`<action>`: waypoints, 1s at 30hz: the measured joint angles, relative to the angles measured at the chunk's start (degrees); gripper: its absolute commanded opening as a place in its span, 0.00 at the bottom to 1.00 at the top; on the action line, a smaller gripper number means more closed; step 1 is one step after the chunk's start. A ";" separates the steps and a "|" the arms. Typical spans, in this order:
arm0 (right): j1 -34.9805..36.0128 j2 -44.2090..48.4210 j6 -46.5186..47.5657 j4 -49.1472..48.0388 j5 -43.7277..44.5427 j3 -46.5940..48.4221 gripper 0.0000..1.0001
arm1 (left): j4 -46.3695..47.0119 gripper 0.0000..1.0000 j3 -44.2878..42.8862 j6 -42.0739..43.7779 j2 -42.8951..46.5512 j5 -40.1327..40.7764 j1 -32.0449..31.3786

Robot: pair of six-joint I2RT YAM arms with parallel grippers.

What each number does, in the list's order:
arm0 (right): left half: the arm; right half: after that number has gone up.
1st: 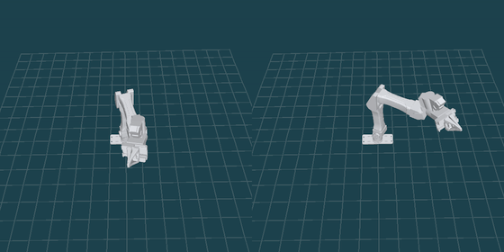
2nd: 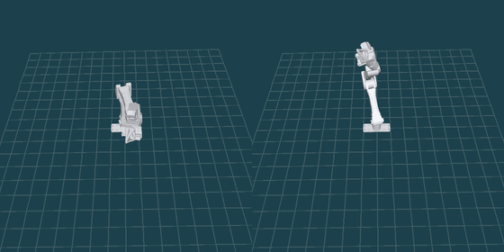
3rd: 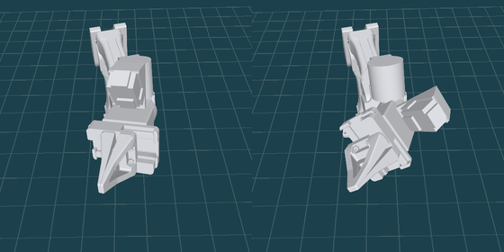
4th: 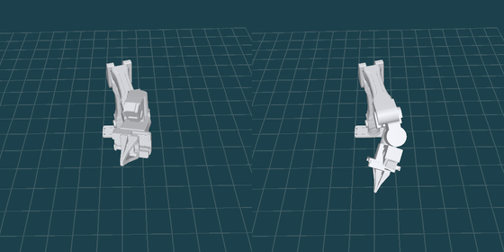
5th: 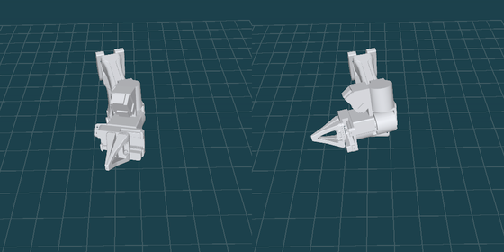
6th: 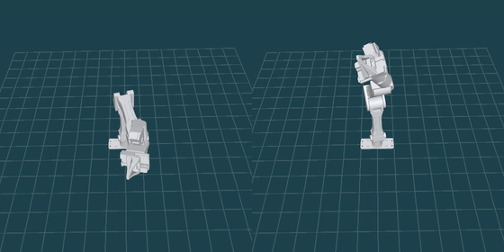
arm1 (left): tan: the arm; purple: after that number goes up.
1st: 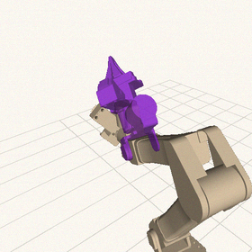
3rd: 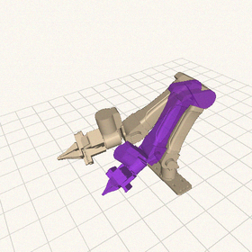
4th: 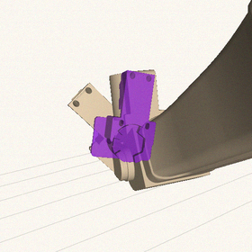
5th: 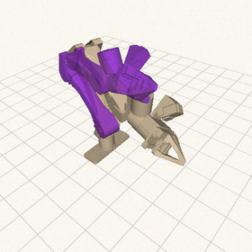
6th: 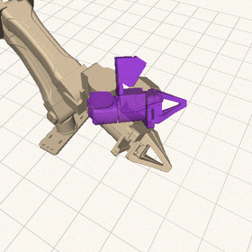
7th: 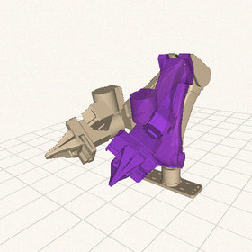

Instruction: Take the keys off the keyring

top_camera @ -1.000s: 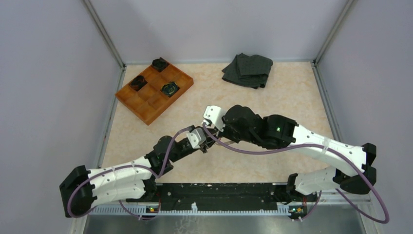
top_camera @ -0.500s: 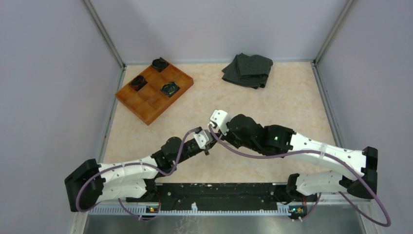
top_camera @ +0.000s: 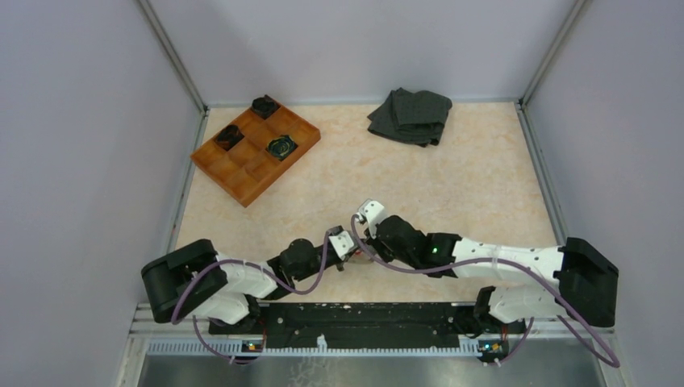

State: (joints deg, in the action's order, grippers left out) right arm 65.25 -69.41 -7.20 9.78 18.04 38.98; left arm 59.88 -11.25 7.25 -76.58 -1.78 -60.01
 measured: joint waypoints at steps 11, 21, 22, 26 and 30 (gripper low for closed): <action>-2.75 -3.02 -2.21 -1.73 -4.68 0.15 0.00 | 6.27 0.00 3.06 2.32 -2.08 -0.31 0.35; -3.17 -5.81 -0.98 2.38 -5.79 4.26 0.00 | 7.48 0.00 4.44 4.26 -0.96 -1.73 0.48; -3.08 -5.81 -0.48 2.64 -5.49 4.52 0.00 | 7.54 0.00 4.46 4.46 -0.76 -1.79 0.50; -0.17 -5.57 4.26 2.38 -1.55 5.01 0.00 | 8.11 0.00 5.01 4.85 0.61 -1.92 0.63; 5.44 -5.16 12.50 0.11 5.68 3.76 0.00 | 8.87 0.00 5.81 4.98 1.81 -2.58 0.61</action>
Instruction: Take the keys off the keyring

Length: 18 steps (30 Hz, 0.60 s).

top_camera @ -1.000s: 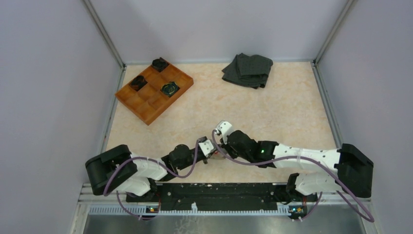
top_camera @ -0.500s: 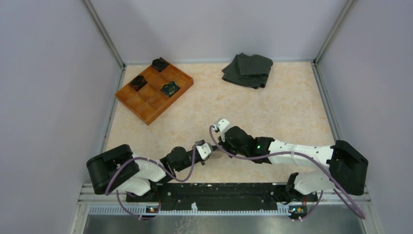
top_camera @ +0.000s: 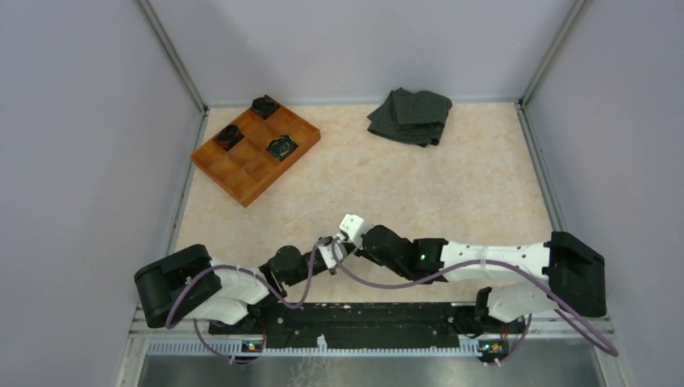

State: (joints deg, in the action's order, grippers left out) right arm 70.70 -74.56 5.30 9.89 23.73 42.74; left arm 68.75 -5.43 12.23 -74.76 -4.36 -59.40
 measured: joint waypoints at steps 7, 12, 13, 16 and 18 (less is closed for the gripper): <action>2.36 0.59 5.92 -4.17 5.57 -0.42 0.00 | 0.74 0.00 1.16 1.66 2.38 -0.70 -0.07; 2.78 2.78 9.29 -5.70 5.46 -1.57 0.00 | 0.68 0.15 1.16 1.40 4.09 -0.72 0.00; 3.02 3.67 10.34 -5.70 5.16 -2.01 0.00 | 0.68 0.18 1.16 1.14 4.37 -0.72 0.00; 3.39 5.42 12.20 -5.60 4.31 -2.84 0.00 | 0.83 0.23 1.16 -0.15 5.03 -0.74 -0.15; 3.43 6.08 12.72 -5.25 3.28 -2.99 0.00 | 1.16 0.26 1.16 -0.72 5.14 -0.61 -0.26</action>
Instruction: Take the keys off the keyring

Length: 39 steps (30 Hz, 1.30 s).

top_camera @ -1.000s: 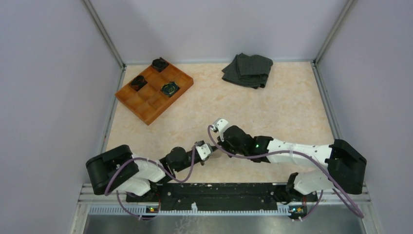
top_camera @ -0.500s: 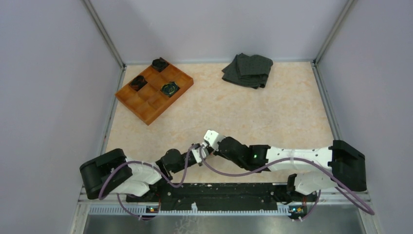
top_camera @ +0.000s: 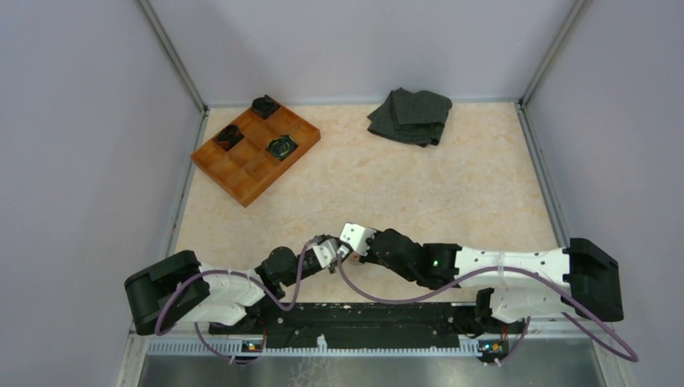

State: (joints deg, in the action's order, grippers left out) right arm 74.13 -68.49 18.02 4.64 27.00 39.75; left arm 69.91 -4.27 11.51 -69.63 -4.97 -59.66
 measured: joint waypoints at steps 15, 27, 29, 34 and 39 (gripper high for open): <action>0.13 0.50 -2.82 3.48 -2.78 0.37 0.00 | -0.57 0.25 -0.63 -2.43 -0.37 0.20 -0.02; 0.13 -0.04 -6.43 6.67 -0.72 1.64 0.00 | 0.79 0.27 -1.14 -4.57 -3.52 -0.11 0.00; 0.13 -0.04 -6.93 6.95 -0.57 1.64 0.00 | 1.11 0.27 -1.29 -4.79 -4.09 -0.13 0.00; 0.13 -0.07 -7.98 7.32 -0.24 1.64 0.00 | 2.14 0.28 -1.49 -5.53 -5.22 -0.17 0.00; 0.02 0.04 -9.46 6.62 -0.52 1.64 0.00 | 4.09 0.28 -1.16 -6.78 -5.92 0.52 -0.02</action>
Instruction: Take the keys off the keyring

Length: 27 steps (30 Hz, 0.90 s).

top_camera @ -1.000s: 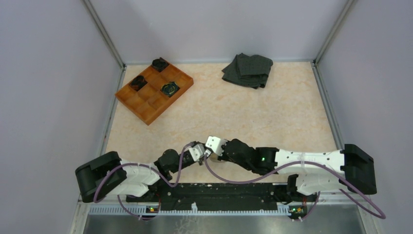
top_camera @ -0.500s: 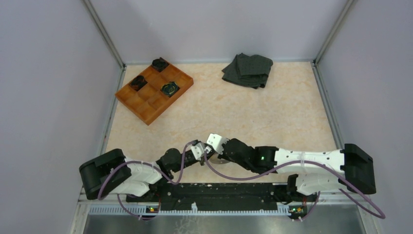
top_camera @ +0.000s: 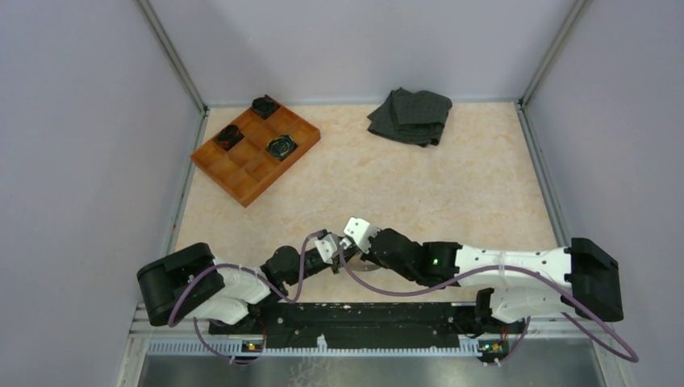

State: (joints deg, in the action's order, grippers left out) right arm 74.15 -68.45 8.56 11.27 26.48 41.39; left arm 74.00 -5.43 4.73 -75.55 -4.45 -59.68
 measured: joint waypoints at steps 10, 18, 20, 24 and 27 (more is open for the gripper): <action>-0.48 3.13 -3.50 -4.02 -1.42 -1.33 0.00 | 2.86 0.28 3.28 -1.68 0.09 1.11 0.00; -0.52 3.56 -4.83 -4.44 -2.47 -1.66 0.00 | 3.04 0.26 3.30 -1.62 2.10 0.59 0.00; -0.52 3.56 -5.09 -4.44 -2.60 -1.66 0.00 | 2.86 0.26 3.15 -1.55 2.29 0.15 0.00; -0.52 3.56 -5.42 -4.44 -2.69 -1.66 0.00 | 2.62 0.25 2.40 -1.40 2.27 -0.50 0.00; -0.52 3.58 -5.64 -4.42 -2.73 -1.66 0.00 | 2.56 0.23 1.66 -1.33 1.86 -0.72 0.00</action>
State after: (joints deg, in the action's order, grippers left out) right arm 73.63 -64.86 2.92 6.85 23.75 39.72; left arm 76.55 -3.77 3.40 -73.69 -5.17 -59.68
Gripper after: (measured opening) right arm 0.018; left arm 0.246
